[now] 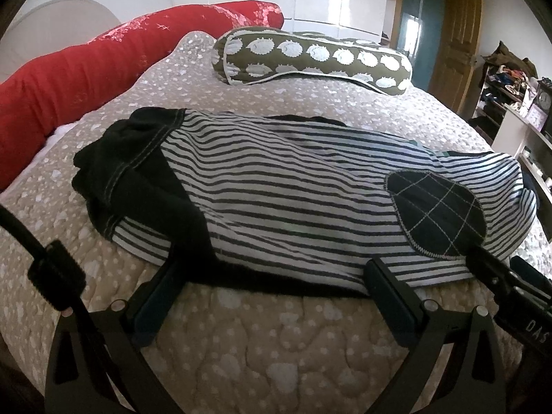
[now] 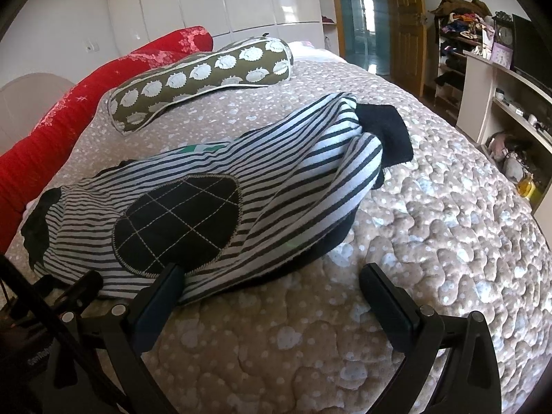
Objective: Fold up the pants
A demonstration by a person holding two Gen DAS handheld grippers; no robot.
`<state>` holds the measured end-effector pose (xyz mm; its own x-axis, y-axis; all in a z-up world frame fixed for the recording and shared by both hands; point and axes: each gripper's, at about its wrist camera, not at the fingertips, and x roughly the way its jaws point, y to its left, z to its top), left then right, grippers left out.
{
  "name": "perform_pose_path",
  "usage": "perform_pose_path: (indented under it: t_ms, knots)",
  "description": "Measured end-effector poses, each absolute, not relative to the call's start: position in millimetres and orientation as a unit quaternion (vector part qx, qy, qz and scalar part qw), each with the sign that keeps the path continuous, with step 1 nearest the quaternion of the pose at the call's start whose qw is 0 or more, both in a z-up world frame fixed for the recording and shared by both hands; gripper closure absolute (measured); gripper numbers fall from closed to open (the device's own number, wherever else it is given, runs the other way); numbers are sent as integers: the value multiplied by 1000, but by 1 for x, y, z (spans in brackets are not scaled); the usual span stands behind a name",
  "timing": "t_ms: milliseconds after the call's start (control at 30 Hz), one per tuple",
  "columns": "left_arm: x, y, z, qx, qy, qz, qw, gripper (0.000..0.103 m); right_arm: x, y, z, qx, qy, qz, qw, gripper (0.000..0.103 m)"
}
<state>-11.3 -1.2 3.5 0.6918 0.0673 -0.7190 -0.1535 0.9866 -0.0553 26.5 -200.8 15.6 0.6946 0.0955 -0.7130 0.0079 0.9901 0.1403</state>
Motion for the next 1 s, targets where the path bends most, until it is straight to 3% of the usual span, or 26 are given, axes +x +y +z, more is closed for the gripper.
perform_pose_path:
  t_ms: [433, 633, 1000]
  knots:
    - [-20, -2, 2, -43, 389, 46, 919, 0, 27, -193, 15, 38, 410, 31, 911, 1]
    - [-25, 2, 8, -24, 430, 21, 902, 0, 18, -188, 12, -9, 440, 58, 896, 1]
    - [-47, 13, 9, -30, 445, 21, 895, 3, 6, -188, 9, 0, 415, 62, 908, 1]
